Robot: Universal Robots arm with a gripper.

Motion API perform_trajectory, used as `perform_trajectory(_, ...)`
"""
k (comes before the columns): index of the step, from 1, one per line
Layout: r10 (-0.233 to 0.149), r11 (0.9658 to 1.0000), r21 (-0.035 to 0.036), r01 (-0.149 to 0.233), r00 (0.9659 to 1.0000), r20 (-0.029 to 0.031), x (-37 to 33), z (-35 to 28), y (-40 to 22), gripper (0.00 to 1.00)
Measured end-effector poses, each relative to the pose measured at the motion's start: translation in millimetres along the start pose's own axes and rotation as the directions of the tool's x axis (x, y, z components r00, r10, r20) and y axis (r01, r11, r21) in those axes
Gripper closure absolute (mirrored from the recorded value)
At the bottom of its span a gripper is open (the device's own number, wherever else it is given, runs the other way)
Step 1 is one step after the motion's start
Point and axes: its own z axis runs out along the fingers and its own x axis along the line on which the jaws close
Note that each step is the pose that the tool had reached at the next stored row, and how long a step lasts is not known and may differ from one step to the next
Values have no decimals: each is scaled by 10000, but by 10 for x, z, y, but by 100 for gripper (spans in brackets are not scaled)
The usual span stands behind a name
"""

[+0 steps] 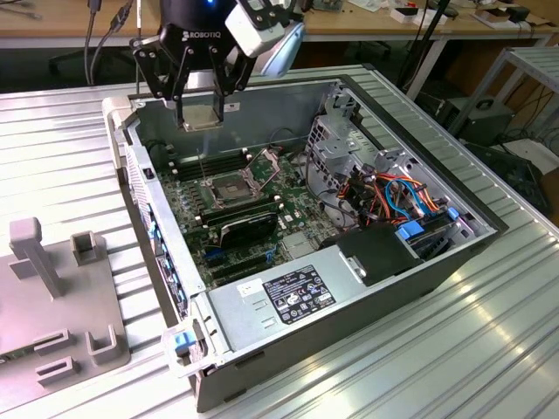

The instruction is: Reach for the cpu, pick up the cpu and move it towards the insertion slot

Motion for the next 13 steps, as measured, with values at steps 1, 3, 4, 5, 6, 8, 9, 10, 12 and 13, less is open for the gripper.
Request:
perform_trajectory(1,0,10000,0,0,10000,1,-28,1,2,45)
perform_trajectory(3,0,10000,1,0,10000,0,-84,2,6,45)
perform_trajectory(4,0,10000,1,0,10000,0,-103,2,8,45)
perform_trajectory(5,0,10000,0,0,10000,0,-127,3,9,45)
perform_trajectory(6,-1,10000,1,1,10000,0,-158,3,12,45)
perform_trajectory(8,-1,10000,1,1,10000,0,-194,4,15,45)
perform_trajectory(9,-1,10000,1,1,10000,0,-199,4,15,45)
perform_trajectory(10,0,10000,0,0,10000,0,-201,4,15,45)
perform_trajectory(12,0,10000,0,0,10000,1,-204,4,15,45)
perform_trajectory(13,0,10000,1,0,10000,0,-205,4,15,45)
